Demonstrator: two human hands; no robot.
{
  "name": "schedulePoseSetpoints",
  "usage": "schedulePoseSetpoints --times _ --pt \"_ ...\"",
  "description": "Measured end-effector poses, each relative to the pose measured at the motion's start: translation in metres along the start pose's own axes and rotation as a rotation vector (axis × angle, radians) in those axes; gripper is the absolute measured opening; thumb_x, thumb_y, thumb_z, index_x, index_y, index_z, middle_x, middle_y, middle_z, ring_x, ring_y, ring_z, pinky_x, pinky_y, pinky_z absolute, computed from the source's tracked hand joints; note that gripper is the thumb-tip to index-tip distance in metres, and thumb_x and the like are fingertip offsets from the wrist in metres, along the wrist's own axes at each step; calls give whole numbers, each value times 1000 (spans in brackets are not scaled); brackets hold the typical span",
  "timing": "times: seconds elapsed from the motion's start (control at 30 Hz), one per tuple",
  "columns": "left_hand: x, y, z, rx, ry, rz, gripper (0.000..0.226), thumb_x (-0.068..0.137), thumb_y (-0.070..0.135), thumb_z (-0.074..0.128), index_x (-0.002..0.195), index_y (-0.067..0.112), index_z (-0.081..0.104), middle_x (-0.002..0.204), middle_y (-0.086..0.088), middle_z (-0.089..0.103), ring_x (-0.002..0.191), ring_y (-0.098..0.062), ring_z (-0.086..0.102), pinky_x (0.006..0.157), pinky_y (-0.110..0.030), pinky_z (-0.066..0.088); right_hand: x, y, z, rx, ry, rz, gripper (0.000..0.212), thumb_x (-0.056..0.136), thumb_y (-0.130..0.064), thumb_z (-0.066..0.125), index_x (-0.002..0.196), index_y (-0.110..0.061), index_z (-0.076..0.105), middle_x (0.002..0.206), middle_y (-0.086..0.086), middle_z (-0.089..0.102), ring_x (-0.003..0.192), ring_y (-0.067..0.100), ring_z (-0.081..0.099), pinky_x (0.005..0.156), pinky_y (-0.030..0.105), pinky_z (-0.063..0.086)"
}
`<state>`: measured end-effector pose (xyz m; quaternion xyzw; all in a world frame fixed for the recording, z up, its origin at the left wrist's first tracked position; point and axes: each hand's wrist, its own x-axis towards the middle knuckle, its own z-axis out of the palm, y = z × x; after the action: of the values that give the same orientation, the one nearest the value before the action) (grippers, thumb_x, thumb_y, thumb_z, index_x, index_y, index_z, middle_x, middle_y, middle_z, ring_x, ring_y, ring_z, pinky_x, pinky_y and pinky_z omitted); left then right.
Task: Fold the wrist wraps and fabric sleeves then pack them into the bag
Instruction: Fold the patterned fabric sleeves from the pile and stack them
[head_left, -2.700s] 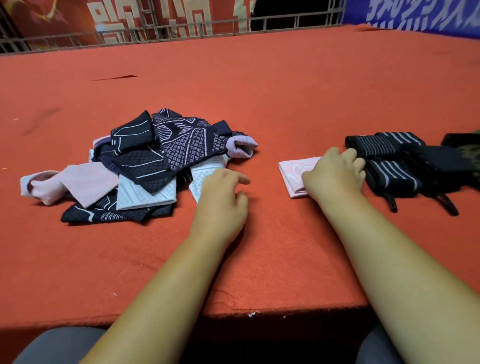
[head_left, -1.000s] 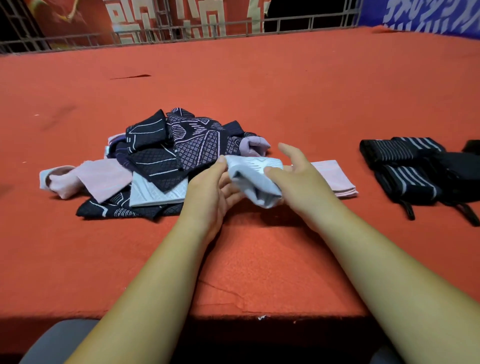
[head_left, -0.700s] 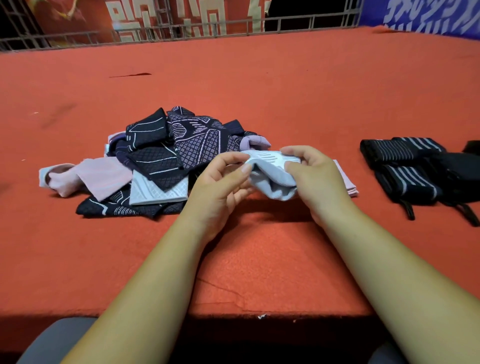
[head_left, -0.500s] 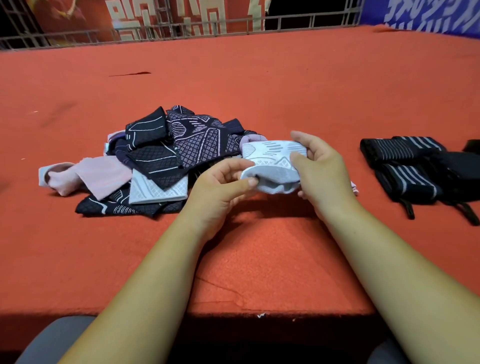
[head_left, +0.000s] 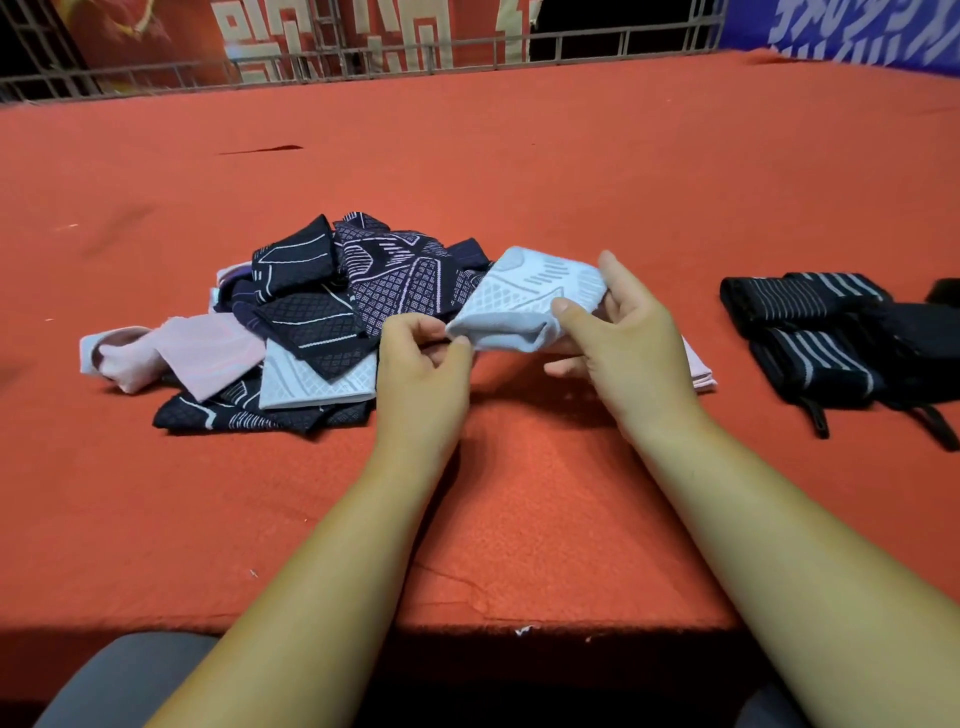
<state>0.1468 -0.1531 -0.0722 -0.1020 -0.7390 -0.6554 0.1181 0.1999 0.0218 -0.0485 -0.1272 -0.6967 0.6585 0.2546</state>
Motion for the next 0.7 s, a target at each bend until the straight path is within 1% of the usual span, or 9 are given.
schedulePoseSetpoints --times 0.07,0.17,0.23,0.3,0.4,0.47,0.53,0.6,0.7 --pt "-4 1 0 120 39 179 31 91 11 72 114 18 52 119 -9 58 97 -11 68 91 -32 56 -1 0 1 -5 17 -9 90 98 -15 73 171 -24 21 144 -8 65 110 25 78 68 36 66" --pt "-13 8 4 222 -86 441 24 91 14 79 106 16 60 107 -2 59 95 -14 62 87 -25 51 -1 6 1 -88 54 -50 91 85 -37 77 164 -42 32 138 -24 64 119 18 74 89 50 65" --pt "-19 11 9 204 -204 429 25 90 21 84 104 16 63 102 2 64 96 -13 64 87 -29 54 -3 11 3 -164 6 -78 86 83 -40 73 160 -48 33 127 -20 71 116 16 74 94 54 63" --pt "-19 9 12 163 -214 357 34 86 24 88 106 16 62 103 2 66 96 -15 67 89 -37 57 -6 7 8 -188 -48 -85 88 90 -27 72 165 -43 29 126 -11 72 112 15 75 89 52 65" --pt "-16 7 8 156 -177 314 41 83 20 92 108 16 60 102 2 67 92 -12 69 87 -35 59 -7 6 11 -102 -141 -44 92 98 -5 69 171 -27 17 127 -28 70 117 6 70 88 44 65" --pt "-15 7 5 185 -178 322 45 82 20 92 113 21 59 100 3 68 90 -10 69 83 -27 58 -7 5 12 -134 -159 -56 98 93 -13 72 172 -23 14 141 -28 65 134 2 62 107 53 57" --pt "-15 8 4 261 -166 378 42 84 21 89 115 23 62 99 2 65 89 -7 66 78 -19 54 -7 7 12 -147 -183 -78 101 88 -21 72 171 -20 16 147 -23 63 138 -3 57 121 50 45" --pt "-18 9 5 326 -151 453 34 85 18 86 111 21 65 97 1 60 86 -6 63 75 -14 48 -7 7 12 -165 -189 -88 99 88 -20 70 171 -23 17 142 -22 67 137 -3 58 123 49 42" --pt "-20 10 7 378 -136 508 23 86 13 81 101 20 64 94 0 57 84 -14 61 75 -21 47 -8 8 11 -147 -188 -94 99 88 -14 69 170 -31 17 136 -20 72 133 4 64 119 54 45"
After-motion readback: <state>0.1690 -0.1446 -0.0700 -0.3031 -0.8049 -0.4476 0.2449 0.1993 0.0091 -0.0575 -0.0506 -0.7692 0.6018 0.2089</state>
